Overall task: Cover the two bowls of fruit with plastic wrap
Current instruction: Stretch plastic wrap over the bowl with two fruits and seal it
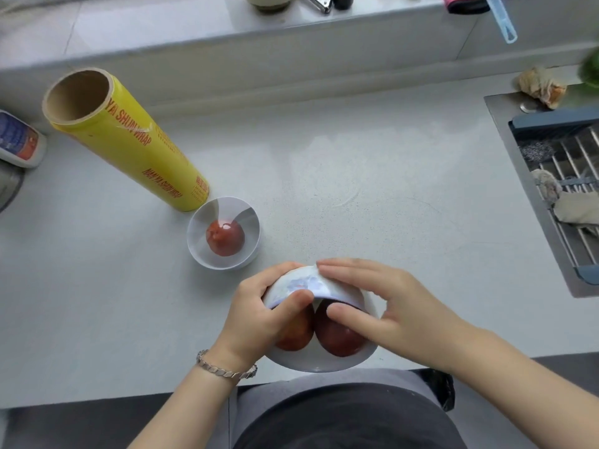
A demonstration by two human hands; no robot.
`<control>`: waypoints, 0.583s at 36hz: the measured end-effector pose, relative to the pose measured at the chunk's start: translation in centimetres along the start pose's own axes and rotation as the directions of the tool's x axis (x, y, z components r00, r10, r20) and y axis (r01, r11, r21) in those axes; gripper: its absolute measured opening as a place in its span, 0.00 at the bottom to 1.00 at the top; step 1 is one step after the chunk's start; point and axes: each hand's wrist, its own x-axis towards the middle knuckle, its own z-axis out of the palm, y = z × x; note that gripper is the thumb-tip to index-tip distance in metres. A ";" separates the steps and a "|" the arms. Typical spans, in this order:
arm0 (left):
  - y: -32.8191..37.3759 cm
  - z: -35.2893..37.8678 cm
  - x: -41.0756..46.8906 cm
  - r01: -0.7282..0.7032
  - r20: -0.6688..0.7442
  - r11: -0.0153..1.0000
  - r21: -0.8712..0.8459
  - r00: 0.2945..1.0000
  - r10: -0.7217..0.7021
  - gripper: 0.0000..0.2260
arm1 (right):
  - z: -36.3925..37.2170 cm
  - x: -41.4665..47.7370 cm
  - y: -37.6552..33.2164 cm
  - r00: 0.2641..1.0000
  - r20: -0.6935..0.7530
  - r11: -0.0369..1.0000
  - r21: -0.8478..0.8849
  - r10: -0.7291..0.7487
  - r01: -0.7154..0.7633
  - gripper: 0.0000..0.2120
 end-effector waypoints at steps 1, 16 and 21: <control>0.1 0.1 0.0 0.001 -0.004 1.000 -0.003 1.000 -0.001 0.15 | 0.1 0.2 0.1 1.000 0.019 1.000 -0.014 0.016 -0.016 0.27; -0.2 0.3 -0.7 0.004 -0.005 1.000 -0.016 1.000 -0.004 0.14 | -0.1 2.2 1.3 0.896 0.329 0.904 0.205 0.297 -0.375 0.24; -0.4 0.0 -0.5 0.034 -0.026 0.995 -0.089 0.999 -0.036 0.16 | -1.2 1.9 0.9 0.982 0.117 0.966 0.198 0.145 -0.166 0.23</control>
